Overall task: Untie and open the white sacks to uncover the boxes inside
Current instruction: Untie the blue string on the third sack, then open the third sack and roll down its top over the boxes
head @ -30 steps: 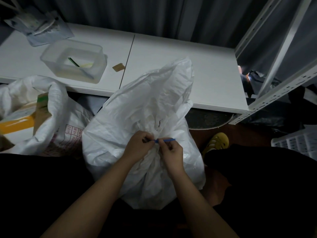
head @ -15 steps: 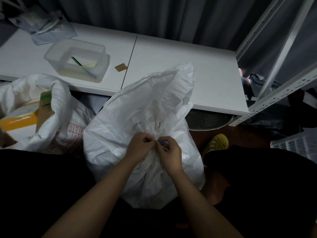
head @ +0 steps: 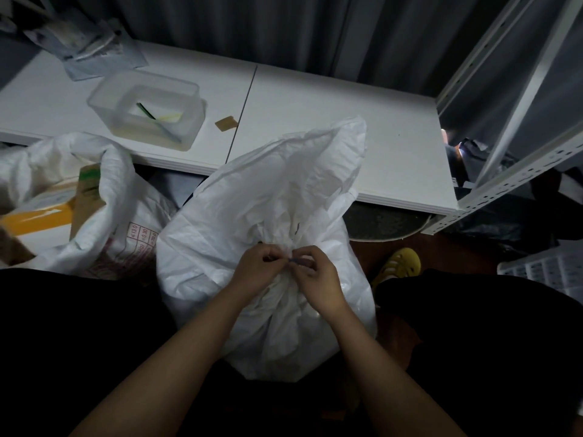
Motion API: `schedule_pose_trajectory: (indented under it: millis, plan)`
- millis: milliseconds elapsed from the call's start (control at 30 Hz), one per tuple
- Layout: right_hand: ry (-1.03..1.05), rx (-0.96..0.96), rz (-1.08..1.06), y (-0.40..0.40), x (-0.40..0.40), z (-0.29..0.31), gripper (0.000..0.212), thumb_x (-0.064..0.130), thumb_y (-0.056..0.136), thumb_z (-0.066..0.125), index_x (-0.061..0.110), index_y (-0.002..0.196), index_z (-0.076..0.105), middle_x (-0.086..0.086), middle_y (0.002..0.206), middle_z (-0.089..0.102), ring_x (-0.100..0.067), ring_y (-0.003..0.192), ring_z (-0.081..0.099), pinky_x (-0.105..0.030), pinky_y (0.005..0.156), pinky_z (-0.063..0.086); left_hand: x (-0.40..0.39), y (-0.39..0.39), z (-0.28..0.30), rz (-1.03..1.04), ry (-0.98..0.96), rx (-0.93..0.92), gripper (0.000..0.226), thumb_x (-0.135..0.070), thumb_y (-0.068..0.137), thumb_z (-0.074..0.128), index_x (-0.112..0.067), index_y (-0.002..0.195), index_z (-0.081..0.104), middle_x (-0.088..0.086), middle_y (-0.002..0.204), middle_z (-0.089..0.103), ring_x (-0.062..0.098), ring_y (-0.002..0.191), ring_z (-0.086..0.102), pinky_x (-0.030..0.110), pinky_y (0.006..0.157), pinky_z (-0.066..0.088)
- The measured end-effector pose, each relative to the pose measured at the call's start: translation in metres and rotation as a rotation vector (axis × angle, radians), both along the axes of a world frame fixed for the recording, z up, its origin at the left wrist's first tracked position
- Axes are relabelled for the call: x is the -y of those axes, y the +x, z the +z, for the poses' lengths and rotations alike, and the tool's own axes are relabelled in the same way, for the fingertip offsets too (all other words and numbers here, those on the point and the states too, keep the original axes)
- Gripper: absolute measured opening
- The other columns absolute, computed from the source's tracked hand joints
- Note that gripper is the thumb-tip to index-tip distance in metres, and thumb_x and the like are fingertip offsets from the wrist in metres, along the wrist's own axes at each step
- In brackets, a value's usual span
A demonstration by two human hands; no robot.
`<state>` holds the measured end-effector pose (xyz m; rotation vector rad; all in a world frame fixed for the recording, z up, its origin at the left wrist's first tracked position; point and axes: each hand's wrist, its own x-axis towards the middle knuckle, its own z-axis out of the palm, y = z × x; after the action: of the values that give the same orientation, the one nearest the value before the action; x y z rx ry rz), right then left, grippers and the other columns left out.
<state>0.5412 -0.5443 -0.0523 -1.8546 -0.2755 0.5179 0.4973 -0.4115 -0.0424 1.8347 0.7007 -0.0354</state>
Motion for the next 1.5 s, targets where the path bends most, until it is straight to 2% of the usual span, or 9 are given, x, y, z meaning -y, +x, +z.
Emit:
schedule_pose_trajectory:
  millis: [233, 333, 433, 533, 700, 900, 1067, 1233, 1500]
  plan:
    - [-0.239, 0.459, 0.253, 0.016, 0.0, -0.004, 0.009, 0.014, 0.091, 0.061, 0.012, 0.098, 0.066, 0.004, 0.102, 0.057, -0.005, 0.083, 0.057, -0.015, 0.073, 0.048, -0.007, -0.011, 0.006, 0.132, -0.323, 0.009, 0.014, -0.002, 0.087, 0.062, -0.015, 0.088, 0.065, -0.003, 0.085, 0.063, 0.007, 0.077, 0.058, 0.009, 0.065, 0.045]
    - [-0.242, 0.28, 0.002, 0.025, 0.003, -0.013, 0.007, 0.014, 0.088, 0.061, 0.016, 0.093, 0.066, 0.0, 0.099, 0.059, -0.009, 0.081, 0.059, -0.016, 0.071, 0.046, -0.013, -0.018, 0.006, 0.247, -0.432, 0.035, 0.017, -0.005, 0.09, 0.06, -0.02, 0.085, 0.066, -0.002, 0.077, 0.067, 0.012, 0.075, 0.061, 0.019, 0.065, 0.045]
    - [-0.274, 0.171, -0.226, 0.024, 0.004, -0.009, 0.035, 0.01, 0.081, 0.061, 0.011, 0.117, 0.058, -0.006, 0.118, 0.05, -0.019, 0.108, 0.051, -0.022, 0.089, 0.043, -0.016, -0.016, 0.011, 0.292, -0.289, 0.06, 0.01, -0.01, 0.092, 0.059, -0.015, 0.087, 0.065, -0.001, 0.079, 0.066, 0.006, 0.069, 0.061, 0.011, 0.055, 0.045]
    - [-0.274, 0.284, -0.297, 0.009, 0.005, 0.011, 0.06, 0.004, 0.081, 0.064, 0.011, 0.137, 0.043, -0.007, 0.132, 0.039, -0.022, 0.127, 0.033, -0.031, 0.107, 0.032, -0.024, -0.01, 0.027, 0.287, -0.132, 0.166, 0.005, -0.008, 0.09, 0.06, -0.007, 0.092, 0.065, -0.002, 0.078, 0.066, -0.008, 0.06, 0.059, 0.004, 0.057, 0.043]
    - [-0.13, 0.556, -0.03, 0.001, -0.016, 0.046, 0.028, 0.001, 0.082, 0.06, 0.018, 0.103, 0.066, 0.004, 0.107, 0.053, -0.018, 0.104, 0.05, -0.039, 0.088, 0.049, -0.059, -0.007, 0.07, 0.249, 0.033, 0.318, 0.002, -0.007, 0.087, 0.064, -0.009, 0.087, 0.063, -0.007, 0.077, 0.067, -0.011, 0.065, 0.06, 0.004, 0.066, 0.043]
    - [-0.117, 0.46, 0.324, 0.014, -0.103, 0.092, 0.018, 0.002, 0.087, 0.057, 0.012, 0.098, 0.067, -0.005, 0.104, 0.061, -0.01, 0.085, 0.055, -0.004, 0.071, 0.04, -0.126, -0.021, 0.117, 0.357, 0.024, 0.404, 0.01, -0.008, 0.089, 0.061, -0.015, 0.082, 0.062, -0.001, 0.078, 0.067, 0.008, 0.068, 0.06, 0.02, 0.068, 0.048]
    - [-0.173, 0.42, 0.472, 0.028, -0.195, 0.115, 0.022, 0.0, 0.085, 0.053, 0.011, 0.093, 0.07, -0.008, 0.105, 0.065, -0.011, 0.085, 0.054, -0.007, 0.069, 0.038, -0.203, -0.031, 0.138, 0.479, 0.069, 0.45, 0.003, -0.006, 0.089, 0.061, -0.009, 0.089, 0.062, 0.001, 0.074, 0.062, 0.012, 0.067, 0.056, 0.029, 0.077, 0.047]
    - [-0.152, 0.341, 0.455, 0.055, -0.289, 0.117, 0.025, 0.002, 0.088, 0.047, 0.01, 0.093, 0.071, 0.014, 0.088, 0.059, -0.013, 0.089, 0.056, -0.02, 0.076, 0.042, -0.295, -0.011, 0.118, 0.531, 0.164, 0.417, 0.004, -0.013, 0.089, 0.063, -0.015, 0.085, 0.063, -0.005, 0.071, 0.059, 0.012, 0.069, 0.055, 0.027, 0.073, 0.045]
    - [-0.243, 0.413, 0.463, 0.132, -0.402, 0.096, 0.026, 0.007, 0.093, 0.043, 0.016, 0.093, 0.067, 0.006, 0.103, 0.063, -0.013, 0.083, 0.056, -0.022, 0.072, 0.042, -0.403, 0.079, 0.091, 0.497, 0.234, 0.522, 0.006, -0.014, 0.09, 0.06, -0.018, 0.087, 0.062, -0.007, 0.075, 0.059, 0.01, 0.073, 0.055, 0.03, 0.078, 0.046]
